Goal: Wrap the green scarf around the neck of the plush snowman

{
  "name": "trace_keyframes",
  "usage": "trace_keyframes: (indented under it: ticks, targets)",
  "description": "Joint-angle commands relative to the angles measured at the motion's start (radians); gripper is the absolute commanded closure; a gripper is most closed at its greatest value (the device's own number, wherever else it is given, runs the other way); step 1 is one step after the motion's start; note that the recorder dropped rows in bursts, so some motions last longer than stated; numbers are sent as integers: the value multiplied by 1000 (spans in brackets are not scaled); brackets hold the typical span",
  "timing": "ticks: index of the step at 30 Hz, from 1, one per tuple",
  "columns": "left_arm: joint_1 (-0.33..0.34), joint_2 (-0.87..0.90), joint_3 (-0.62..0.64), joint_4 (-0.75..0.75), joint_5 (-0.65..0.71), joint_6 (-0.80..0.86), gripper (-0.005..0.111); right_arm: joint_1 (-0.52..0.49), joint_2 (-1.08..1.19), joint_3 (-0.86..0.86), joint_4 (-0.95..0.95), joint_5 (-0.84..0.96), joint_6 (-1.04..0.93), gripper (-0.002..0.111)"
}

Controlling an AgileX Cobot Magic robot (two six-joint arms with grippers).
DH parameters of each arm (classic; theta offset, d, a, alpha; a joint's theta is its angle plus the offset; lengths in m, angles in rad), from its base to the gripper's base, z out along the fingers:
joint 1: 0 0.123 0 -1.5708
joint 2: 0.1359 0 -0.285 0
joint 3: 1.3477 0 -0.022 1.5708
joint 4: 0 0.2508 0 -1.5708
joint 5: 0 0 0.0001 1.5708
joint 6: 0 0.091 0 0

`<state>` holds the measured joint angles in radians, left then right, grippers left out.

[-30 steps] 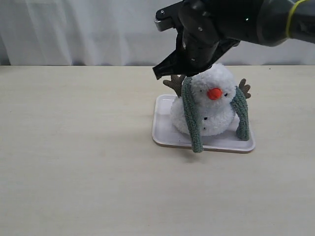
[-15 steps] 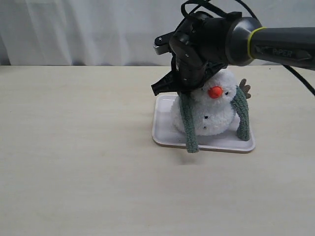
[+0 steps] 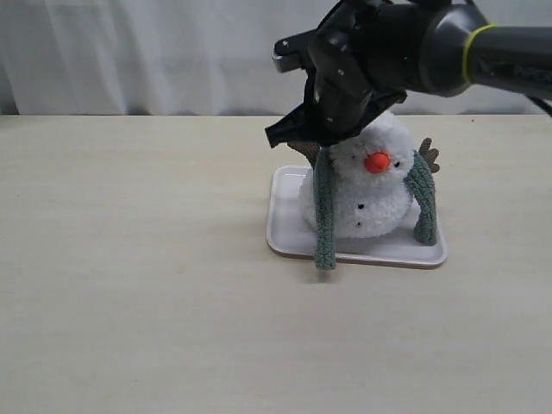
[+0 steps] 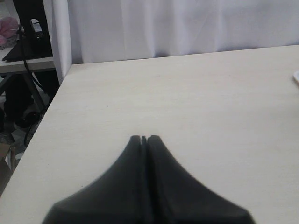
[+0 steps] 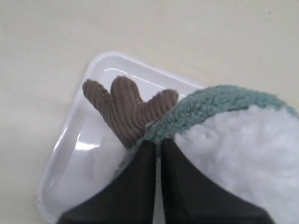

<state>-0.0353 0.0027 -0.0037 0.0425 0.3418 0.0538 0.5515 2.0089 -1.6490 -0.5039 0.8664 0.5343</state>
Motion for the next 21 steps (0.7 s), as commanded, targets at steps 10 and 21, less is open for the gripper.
trace_keyframes:
  ticks: [10, 21]
  targets:
    - [-1, -3, 4, -1, -10, -2, 107, -6, -102, -1, -16, -20, -23, 104]
    - [-1, -3, 4, -1, -10, -2, 107, -146, 52, -113, 175, 21, -97, 104]
